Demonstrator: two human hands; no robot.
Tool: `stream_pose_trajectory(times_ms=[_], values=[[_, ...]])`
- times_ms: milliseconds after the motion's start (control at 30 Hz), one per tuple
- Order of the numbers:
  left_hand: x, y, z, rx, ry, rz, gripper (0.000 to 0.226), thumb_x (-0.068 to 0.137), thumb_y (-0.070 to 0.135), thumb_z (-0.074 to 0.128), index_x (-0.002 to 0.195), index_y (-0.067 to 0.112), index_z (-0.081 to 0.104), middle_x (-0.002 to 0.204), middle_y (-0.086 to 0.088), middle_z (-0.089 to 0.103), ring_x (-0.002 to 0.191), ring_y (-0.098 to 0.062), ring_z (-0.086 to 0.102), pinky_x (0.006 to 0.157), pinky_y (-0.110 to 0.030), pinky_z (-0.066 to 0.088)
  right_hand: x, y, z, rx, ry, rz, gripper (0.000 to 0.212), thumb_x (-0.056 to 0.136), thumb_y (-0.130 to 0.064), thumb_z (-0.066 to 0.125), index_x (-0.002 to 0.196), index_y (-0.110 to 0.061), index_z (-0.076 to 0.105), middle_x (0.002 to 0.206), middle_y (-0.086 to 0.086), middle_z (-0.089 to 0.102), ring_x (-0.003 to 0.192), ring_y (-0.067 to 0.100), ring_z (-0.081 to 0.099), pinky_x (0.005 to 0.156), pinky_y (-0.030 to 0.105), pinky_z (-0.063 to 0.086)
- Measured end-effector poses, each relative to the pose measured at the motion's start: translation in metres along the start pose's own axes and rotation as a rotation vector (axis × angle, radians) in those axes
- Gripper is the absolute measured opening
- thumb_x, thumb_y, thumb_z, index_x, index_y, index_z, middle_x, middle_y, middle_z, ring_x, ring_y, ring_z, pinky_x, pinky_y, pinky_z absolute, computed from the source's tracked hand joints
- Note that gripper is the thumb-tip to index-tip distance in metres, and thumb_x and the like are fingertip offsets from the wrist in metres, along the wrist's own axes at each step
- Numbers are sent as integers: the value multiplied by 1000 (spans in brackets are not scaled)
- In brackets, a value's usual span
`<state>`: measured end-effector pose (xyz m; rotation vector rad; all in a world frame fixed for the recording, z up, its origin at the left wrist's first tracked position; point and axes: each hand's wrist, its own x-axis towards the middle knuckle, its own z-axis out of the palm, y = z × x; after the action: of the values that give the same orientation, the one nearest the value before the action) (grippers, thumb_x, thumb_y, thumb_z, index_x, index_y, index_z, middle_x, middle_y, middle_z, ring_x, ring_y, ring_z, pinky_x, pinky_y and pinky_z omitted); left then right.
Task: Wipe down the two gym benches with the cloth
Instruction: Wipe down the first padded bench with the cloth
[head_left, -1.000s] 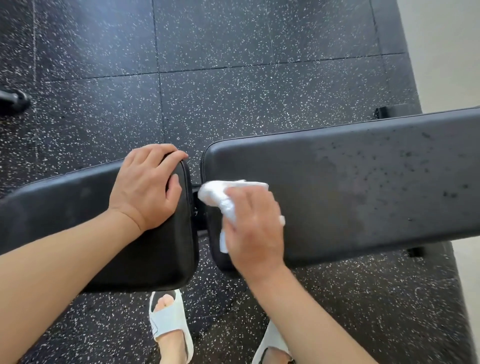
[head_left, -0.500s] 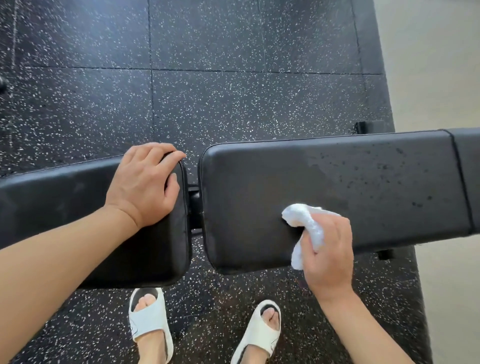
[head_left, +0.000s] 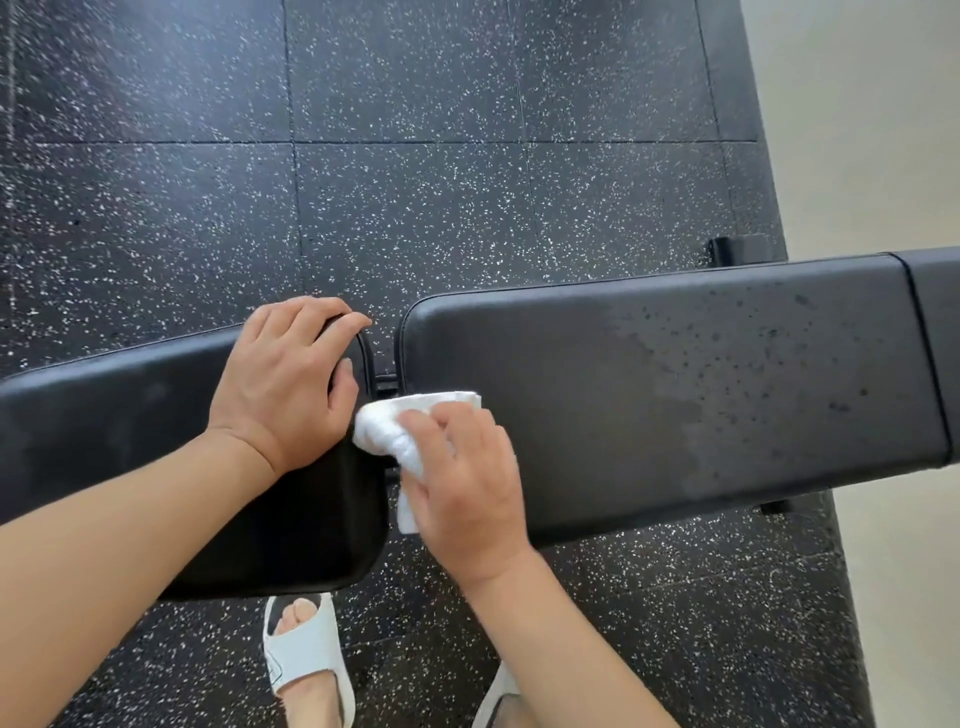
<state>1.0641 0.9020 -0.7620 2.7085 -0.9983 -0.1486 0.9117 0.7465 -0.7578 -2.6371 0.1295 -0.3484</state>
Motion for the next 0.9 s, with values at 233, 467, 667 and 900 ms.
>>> stream_pose_trajectory(times_ms=[233, 467, 667, 900], values=[[0, -2, 1, 2, -22, -10, 50, 91, 27, 48, 134, 10, 65, 134, -10, 61, 125, -39, 55, 112, -56, 40, 80, 112, -41, -66, 205, 347, 36, 89, -4, 66, 125, -9, 67, 107, 11, 57, 93, 32, 55, 77, 48, 51], [1, -5, 5, 16, -12, 5, 51, 90, 28, 48, 133, 6, 65, 135, -12, 60, 125, -39, 54, 113, -53, 39, 148, 21, 32, -108, 15, 205, 24, 89, -33, 56, 101, -16, 67, 99, 5, 58, 87, 28, 54, 70, 42, 45], [1, -5, 4, 33, -33, 8, 52, 89, 29, 47, 131, 4, 65, 134, -15, 61, 125, -41, 54, 113, -53, 38, 161, -4, 49, -78, -166, 103, 17, 92, -33, 61, 96, -16, 59, 105, 4, 57, 91, 29, 57, 73, 40, 41], [1, -5, 4, 34, -63, 5, 51, 91, 28, 46, 135, 11, 64, 137, -9, 58, 124, -37, 54, 113, -54, 39, 144, 169, -46, -173, 59, 343, 21, 87, -34, 60, 97, -17, 67, 100, 4, 56, 85, 34, 61, 66, 35, 39]])
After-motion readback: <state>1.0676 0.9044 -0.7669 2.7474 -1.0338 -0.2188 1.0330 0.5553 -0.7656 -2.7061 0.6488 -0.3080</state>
